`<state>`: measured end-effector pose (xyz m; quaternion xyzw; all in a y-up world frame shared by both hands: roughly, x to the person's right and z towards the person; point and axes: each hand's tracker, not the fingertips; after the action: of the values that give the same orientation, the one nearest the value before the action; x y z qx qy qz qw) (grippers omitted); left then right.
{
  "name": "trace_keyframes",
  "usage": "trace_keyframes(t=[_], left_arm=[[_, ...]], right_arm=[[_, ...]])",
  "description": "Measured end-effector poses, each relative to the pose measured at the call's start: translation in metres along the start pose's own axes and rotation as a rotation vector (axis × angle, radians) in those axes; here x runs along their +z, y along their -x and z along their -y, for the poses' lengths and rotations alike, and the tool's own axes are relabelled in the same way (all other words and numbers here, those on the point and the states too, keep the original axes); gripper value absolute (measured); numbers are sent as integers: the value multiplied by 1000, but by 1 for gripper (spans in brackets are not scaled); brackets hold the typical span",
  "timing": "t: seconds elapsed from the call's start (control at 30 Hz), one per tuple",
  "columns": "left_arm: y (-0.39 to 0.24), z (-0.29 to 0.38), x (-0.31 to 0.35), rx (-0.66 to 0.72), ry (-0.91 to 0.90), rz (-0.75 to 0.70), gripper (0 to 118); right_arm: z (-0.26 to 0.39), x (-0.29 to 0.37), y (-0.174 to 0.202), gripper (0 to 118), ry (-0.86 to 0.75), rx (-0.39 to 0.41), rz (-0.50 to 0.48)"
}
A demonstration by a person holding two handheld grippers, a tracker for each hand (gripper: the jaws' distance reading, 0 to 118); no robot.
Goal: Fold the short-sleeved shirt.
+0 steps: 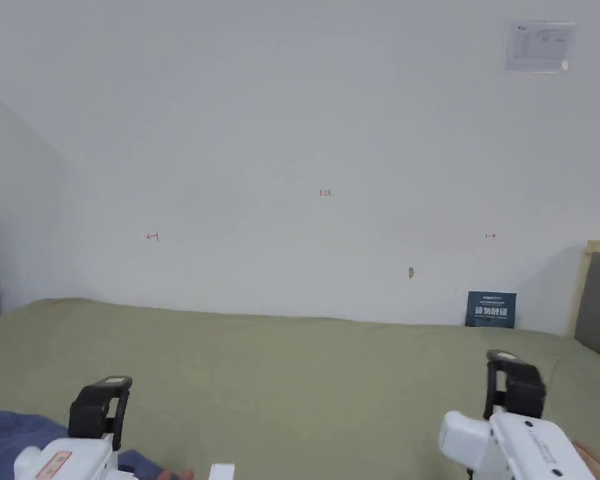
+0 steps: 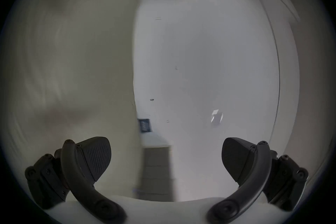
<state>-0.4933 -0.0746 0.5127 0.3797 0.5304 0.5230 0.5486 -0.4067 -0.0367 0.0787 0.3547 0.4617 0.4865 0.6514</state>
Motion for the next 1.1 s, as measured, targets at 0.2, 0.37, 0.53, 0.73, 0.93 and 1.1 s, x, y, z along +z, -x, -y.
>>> trace_keyframes(t=[0.2, 0.37, 0.53, 0.73, 0.93, 1.1], left_arm=[[-91, 36, 7, -1254, -162, -45, 118], [-92, 77, 18, -1581, -138, -52, 118], [-82, 79, 18, -1419, -48, -17, 118], [-85, 61, 17, -1306, -41, -17, 118], [-89, 56, 15, -1291, -23, -24, 118], [-93, 60, 13, -1334, -40, -33, 118]], right_arm=[[43, -14, -49, 117, 53, -1207, -367], [60, -10, -25, 117, 59, -1495, -224], [44, 2, -20, 117, 80, -1497, -232], [33, 12, -31, 117, 53, -1326, -118], [36, 2, -40, 117, 68, -1356, -143], [35, -1, -42, 117, 64, -1312, -132]])
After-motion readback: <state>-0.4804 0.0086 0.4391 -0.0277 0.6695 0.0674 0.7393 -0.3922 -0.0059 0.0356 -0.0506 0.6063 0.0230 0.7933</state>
